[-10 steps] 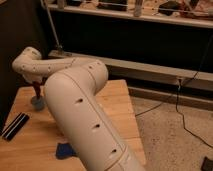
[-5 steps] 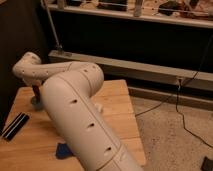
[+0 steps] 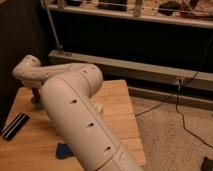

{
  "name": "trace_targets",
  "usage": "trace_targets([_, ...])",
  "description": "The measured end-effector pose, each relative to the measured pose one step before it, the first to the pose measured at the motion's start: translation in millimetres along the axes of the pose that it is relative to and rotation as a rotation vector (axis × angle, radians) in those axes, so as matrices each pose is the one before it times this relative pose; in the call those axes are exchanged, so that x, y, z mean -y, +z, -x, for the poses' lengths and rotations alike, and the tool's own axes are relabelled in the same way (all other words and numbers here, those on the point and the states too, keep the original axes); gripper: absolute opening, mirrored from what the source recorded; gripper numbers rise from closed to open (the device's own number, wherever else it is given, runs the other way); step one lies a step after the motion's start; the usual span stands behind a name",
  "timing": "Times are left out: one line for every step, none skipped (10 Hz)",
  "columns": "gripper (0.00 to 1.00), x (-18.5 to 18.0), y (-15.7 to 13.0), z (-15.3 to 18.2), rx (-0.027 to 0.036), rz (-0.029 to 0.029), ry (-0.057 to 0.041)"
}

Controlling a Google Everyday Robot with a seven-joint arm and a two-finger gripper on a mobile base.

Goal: Place the pepper in the ceramic cup

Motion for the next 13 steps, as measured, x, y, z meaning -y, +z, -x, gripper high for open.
trace_targets([0.8, -0.29, -1.3, -3.24, -0.00498, 0.0002, -0.00465])
trace_targets([0.8, 0.19, -1.01, -2.47, -0.00393, -0.00049, -0.00337])
trace_targets([0.8, 1.25, -2.77, -3.51, -0.00534, -0.00172, -0.00479])
trace_targets([0.8, 1.73, -6.42, -2.19, -0.00234, 0.00292, -0.0035])
trace_targets([0.8, 1.59, -9.6, -0.87, 0.00028, 0.00972, -0.00555])
trace_targets([0.8, 3.34, -11.64, 0.33, 0.00188, 0.00752, 0.00066])
trace_targets([0.8, 11.05, -24.08, 3.22, 0.00896, 0.00735, 0.01136])
trace_targets([0.8, 11.35, -17.66, 2.73, 0.00413, -0.00227, 0.0252])
trace_targets([0.8, 11.63, -14.39, 1.29, -0.00209, -0.00826, 0.02778])
trace_targets([0.8, 20.7, -20.89, 0.84, -0.01065, -0.02699, 0.04827])
trace_targets([0.8, 25.46, -18.33, -2.22, -0.02368, -0.04831, 0.05772])
trace_targets([0.8, 21.83, -12.41, -1.38, -0.02032, -0.04738, 0.0479])
trace_targets([0.8, 22.94, -10.44, -0.59, -0.01803, -0.04685, 0.04636])
